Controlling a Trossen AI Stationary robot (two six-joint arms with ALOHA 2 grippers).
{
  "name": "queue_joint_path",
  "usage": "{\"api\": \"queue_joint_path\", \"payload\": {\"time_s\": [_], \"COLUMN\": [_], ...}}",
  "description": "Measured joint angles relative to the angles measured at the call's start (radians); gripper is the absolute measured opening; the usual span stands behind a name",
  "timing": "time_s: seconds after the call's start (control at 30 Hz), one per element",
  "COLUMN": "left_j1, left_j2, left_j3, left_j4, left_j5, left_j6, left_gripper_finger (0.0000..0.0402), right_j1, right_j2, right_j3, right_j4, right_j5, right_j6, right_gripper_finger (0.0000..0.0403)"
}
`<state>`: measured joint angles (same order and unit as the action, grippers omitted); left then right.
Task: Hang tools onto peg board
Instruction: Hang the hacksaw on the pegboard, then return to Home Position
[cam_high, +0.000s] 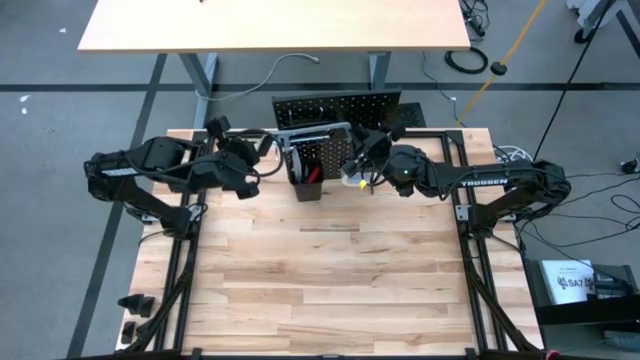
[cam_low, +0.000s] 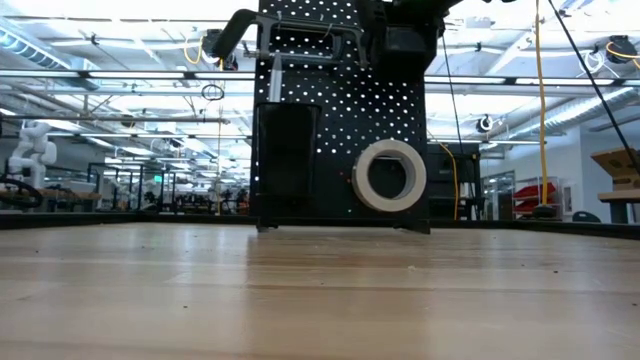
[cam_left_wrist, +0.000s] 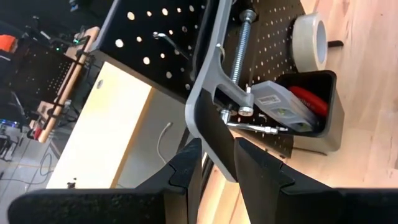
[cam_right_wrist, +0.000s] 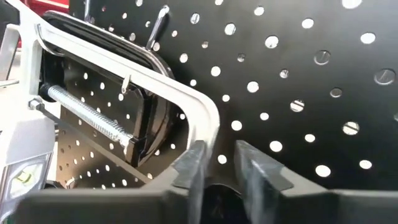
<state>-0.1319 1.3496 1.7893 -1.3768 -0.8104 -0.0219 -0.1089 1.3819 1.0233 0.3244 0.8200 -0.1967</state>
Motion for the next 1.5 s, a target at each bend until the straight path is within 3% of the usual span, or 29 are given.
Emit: {"api": "queue_joint_path", "payload": {"time_s": [0.2,0.4,1.1,1.5], "left_j1": [-0.008,-0.007,-0.011,-0.117], "left_j2": [0.002,0.002,0.002,0.002], "left_j3": [0.0,0.0,0.0,0.0], "left_j4": [0.0,-0.001,0.01,0.087], "left_j5": [0.0,0.0,0.0,0.003], "left_j6": [0.0,0.0,0.0,-0.018], "left_gripper_finger": [0.0099,0.0099,0.0099,0.0098], "right_j1": [0.006,0.023,0.1,0.221], "right_j2": [0.0,-0.001,-0.094,-0.208], "right_j3": [0.0,0.0,0.0,0.0], "right_j4": [0.006,0.021,0.069,-0.012], "right_j5": [0.0,-0.002,-0.014,-0.064], "right_j6": [0.01,-0.015,-0.076,-0.023], "right_gripper_finger": [0.0132,0.0152,0.0153,0.0153]}}
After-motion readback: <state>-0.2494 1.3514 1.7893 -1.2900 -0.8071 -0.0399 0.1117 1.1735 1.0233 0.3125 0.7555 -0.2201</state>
